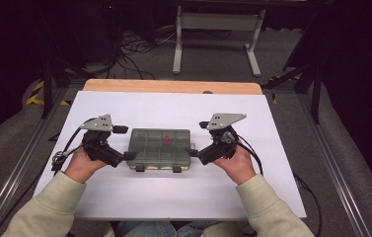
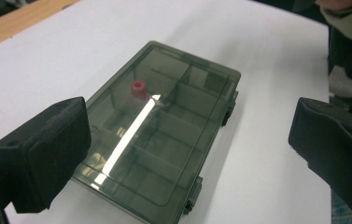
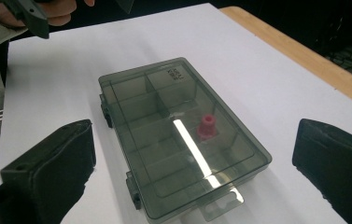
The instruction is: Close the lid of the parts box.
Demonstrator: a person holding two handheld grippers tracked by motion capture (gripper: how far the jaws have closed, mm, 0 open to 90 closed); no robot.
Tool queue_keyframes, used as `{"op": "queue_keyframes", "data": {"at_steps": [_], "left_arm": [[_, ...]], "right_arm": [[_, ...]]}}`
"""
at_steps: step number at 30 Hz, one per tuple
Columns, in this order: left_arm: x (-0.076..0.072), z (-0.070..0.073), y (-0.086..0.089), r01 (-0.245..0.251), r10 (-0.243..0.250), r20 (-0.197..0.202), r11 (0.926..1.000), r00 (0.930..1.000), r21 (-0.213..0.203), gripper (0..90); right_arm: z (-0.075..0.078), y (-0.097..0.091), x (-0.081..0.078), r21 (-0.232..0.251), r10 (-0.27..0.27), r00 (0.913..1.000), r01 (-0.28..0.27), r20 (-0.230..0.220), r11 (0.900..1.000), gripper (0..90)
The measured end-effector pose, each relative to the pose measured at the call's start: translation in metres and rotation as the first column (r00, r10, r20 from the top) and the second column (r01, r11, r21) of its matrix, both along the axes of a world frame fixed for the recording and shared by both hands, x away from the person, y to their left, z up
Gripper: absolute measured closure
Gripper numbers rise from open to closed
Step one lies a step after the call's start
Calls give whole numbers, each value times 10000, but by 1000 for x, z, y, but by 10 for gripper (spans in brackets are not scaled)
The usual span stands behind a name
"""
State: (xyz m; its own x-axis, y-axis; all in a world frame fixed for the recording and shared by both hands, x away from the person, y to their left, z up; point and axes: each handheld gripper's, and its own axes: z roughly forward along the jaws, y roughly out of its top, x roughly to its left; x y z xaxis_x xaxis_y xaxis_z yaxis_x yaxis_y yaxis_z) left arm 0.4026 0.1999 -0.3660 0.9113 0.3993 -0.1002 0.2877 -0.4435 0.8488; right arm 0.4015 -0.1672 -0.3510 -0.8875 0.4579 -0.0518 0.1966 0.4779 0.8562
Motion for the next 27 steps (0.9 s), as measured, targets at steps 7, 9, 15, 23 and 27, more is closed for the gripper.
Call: {"op": "queue_keyframes", "data": {"at_steps": [7, 9, 15, 23, 27], "left_arm": [[-9, -5, 7, -436, 463, 563, 9978, 9973, -495, 3], [-12, -7, 10, -514, 563, 747, 9965, 9956, -658, 3], [-22, -14, 20, -921, 1059, 1224, 9893, 9868, -1136, 5], [-31, -31, 32, -1319, 1581, 1543, 9770, 9753, -1674, 3], [-37, -37, 40, -1436, 1825, 1733, 9660, 9678, -2150, 3]], "right_arm": [[-2, -10, -11, 451, 117, 9911, -178, 1327, 9988, 1], [-3, -14, -15, 636, 47, 9859, -155, 1674, 9979, 1], [-7, -35, -25, 1614, -269, 9755, -89, 2185, 9869, 1], [-20, -63, -34, 2292, -802, 9725, 287, 2187, 9730, 1], [-30, -76, -39, 2468, -1134, 9695, 578, 2173, 9673, 1]]}}
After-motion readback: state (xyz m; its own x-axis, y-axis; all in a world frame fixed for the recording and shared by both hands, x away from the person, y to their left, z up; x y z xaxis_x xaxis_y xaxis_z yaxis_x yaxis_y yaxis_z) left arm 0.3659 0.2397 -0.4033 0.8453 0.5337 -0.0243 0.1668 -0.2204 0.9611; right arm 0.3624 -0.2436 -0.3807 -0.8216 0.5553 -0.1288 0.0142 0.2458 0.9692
